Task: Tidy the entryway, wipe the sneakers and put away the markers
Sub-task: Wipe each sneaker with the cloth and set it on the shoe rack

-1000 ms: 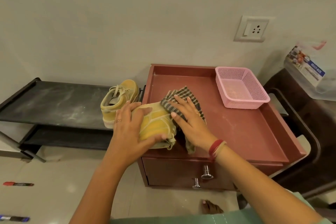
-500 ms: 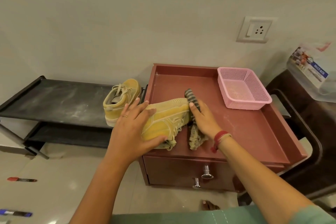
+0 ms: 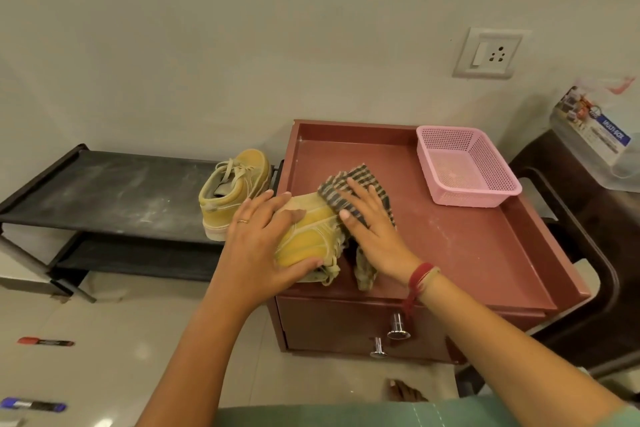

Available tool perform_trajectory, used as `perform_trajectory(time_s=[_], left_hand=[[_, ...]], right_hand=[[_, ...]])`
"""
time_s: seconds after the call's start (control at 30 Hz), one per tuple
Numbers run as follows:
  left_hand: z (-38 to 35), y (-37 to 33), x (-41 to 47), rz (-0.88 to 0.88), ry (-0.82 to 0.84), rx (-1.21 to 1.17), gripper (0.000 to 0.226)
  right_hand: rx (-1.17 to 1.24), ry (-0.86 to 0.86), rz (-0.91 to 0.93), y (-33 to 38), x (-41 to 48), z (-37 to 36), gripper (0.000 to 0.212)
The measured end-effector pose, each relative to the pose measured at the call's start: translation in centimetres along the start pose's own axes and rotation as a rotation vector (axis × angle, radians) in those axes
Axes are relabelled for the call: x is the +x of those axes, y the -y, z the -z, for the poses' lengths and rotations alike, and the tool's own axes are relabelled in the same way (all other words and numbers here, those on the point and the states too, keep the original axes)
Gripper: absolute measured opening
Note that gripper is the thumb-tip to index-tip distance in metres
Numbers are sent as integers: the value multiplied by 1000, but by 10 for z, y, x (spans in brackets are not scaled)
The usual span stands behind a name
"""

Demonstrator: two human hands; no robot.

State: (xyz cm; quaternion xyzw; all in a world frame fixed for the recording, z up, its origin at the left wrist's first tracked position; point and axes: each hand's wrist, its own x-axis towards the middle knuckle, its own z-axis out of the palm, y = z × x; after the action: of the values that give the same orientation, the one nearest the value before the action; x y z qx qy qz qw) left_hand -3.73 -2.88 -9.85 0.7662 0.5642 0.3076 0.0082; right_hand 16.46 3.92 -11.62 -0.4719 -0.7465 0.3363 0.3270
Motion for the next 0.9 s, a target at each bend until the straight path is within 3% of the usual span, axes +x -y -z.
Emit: perform_trajectory(time_s=[0.1, 0.23, 0.37, 0.5, 0.6, 0.77, 0.83, 0.9], left_hand=[[0, 0, 0, 1, -3, -7, 67], [0, 2, 3, 10, -6, -30, 68], [0, 2, 1, 12, -9, -42, 69], [-1, 2, 3, 13, -15, -57, 69], [0, 2, 2, 17, -16, -65, 68], [0, 2, 4, 23, -24, -69, 68], [0, 2, 5, 42, -24, -88, 68], [2, 2, 4, 47, -25, -110, 68]], right_hand=[[33, -97, -171, -6, 9, 15, 47], [-75, 11, 18, -5, -3, 4, 37], [-24, -83, -115, -8, 7, 12, 45], [-71, -16, 25, -9, 2, 2, 40], [10, -99, -130, -9, 12, 14, 47], [-258, 61, 114, 9, -11, -1, 41], [-165, -14, 28, -1, 1, 5, 44], [159, -102, -185, -13, 16, 17, 39]])
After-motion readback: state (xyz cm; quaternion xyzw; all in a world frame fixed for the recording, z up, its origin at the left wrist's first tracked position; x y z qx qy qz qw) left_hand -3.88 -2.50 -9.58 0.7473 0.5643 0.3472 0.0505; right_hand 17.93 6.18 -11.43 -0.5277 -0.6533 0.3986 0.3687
